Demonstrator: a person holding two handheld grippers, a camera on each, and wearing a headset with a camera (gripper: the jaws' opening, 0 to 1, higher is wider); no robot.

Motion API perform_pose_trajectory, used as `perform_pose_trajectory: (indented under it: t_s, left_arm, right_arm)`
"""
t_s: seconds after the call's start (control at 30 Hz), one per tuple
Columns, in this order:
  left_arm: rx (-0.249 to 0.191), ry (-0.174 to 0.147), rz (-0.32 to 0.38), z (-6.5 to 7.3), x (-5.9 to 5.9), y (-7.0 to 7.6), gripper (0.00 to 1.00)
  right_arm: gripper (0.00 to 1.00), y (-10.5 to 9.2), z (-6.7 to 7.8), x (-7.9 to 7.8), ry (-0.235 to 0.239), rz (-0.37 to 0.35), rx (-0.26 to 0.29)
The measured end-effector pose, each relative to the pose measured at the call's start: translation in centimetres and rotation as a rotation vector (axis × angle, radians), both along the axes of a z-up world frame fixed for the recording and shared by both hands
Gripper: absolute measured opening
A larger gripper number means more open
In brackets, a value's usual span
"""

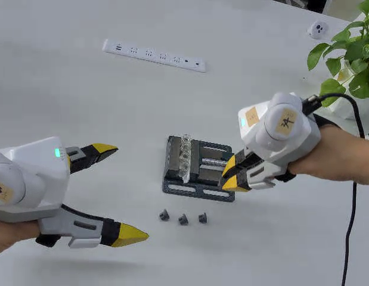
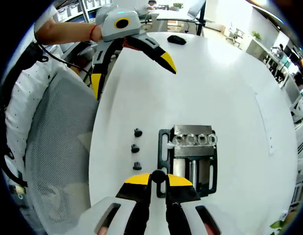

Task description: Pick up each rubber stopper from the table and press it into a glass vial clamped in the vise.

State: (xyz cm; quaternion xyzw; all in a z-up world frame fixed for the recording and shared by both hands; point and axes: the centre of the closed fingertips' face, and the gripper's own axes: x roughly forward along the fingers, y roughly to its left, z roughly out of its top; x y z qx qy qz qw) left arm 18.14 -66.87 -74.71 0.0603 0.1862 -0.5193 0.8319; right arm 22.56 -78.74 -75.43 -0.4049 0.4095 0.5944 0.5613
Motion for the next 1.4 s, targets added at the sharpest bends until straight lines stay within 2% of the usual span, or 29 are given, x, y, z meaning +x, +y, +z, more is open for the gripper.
perform_pose_trajectory:
  t_s: [0.27,0.37,0.7,0.93,1.17,1.4]
  left_arm:
    - [-0.005,0.002,0.002,-0.1,0.1,-0.1,0.99]
    - [-0.003,0.002,0.002,-0.2,0.2,-0.1,0.99]
    - [-0.007,0.006,0.008,-0.5,0.4,-0.2,0.99]
    - [-0.007,0.011,0.008,-0.8,0.7,-0.2,0.99]
    - [-0.012,0.009,0.012,-0.8,0.8,-0.1,0.99]
    - [-0.014,0.011,0.016,-0.9,0.9,0.0,0.98]
  right_arm:
    - [0.06,1.9,1.1,3.1,-0.033,0.006,0.008]
    - [0.06,2.6,0.9,4.6,-0.043,0.0,0.015]
    - [0.06,4.3,0.2,7.0,-0.065,0.008,0.015]
    - [0.06,4.9,-0.8,8.2,-0.058,0.009,0.008]
    - [0.06,5.5,-1.8,8.6,-0.046,0.015,-0.002]
    - [0.06,5.4,-2.2,8.6,-0.042,0.02,-0.017]
